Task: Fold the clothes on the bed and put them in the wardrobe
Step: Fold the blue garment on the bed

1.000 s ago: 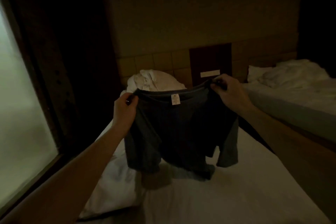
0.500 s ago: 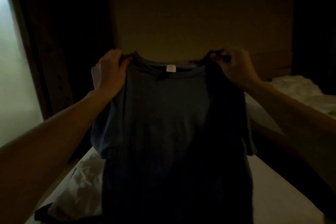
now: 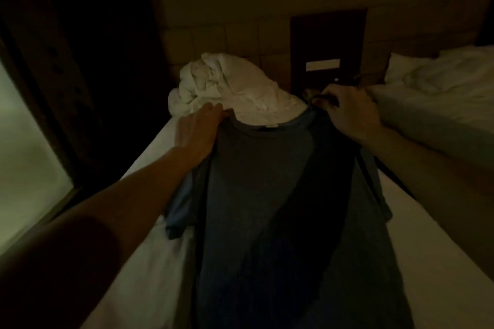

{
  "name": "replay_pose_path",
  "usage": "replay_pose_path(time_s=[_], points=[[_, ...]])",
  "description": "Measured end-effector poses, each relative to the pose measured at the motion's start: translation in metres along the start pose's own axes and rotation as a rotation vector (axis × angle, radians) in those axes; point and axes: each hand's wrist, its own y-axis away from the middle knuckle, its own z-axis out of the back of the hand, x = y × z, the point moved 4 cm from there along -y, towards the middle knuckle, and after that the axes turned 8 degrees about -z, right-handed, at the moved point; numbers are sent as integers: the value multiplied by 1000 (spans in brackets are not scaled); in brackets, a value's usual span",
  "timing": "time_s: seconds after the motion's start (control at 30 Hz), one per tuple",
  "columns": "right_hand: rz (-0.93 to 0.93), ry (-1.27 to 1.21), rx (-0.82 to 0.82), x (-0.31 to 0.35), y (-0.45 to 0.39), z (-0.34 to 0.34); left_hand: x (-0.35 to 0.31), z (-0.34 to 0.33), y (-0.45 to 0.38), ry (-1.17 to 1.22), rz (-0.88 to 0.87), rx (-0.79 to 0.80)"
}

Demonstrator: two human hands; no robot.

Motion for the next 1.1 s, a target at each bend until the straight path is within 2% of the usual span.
replay_pose_path(time_s=[0.13,0.27,0.33,0.4,0.47,0.53,0.67,0.73,0.87,0.93,1.03,1.1], points=[[-159,38,182,-70,-6,-129,18,-151,5,47,99,275],[-287,114,339,-137,28,-247,19,-283,45,65,186,501],[-318,193,428,-167,53,-292,16,-326,70,36,195,561],[-333,293,518,-185,79,-321,15,-350,88,66,230,547],[-325,377,561,-194,96,-335,17,-356,97,117,260,468],[-317,425,533,-195,100,-337,20,-350,100,126,253,402],[-332,340,509,-183,96,-319,37,-306,102,41,252,328],[-351,275,489,-174,96,-299,48,-278,102,-80,274,411],[-393,313,633,-171,117,-257,66,-229,124,-309,377,865],[-478,399,723,-183,133,-233,68,-210,142,-344,414,1010],[-678,435,785,-209,161,-202,68,-189,154,-345,416,944],[-797,389,729,-225,172,-188,64,-180,149,-291,421,844]])
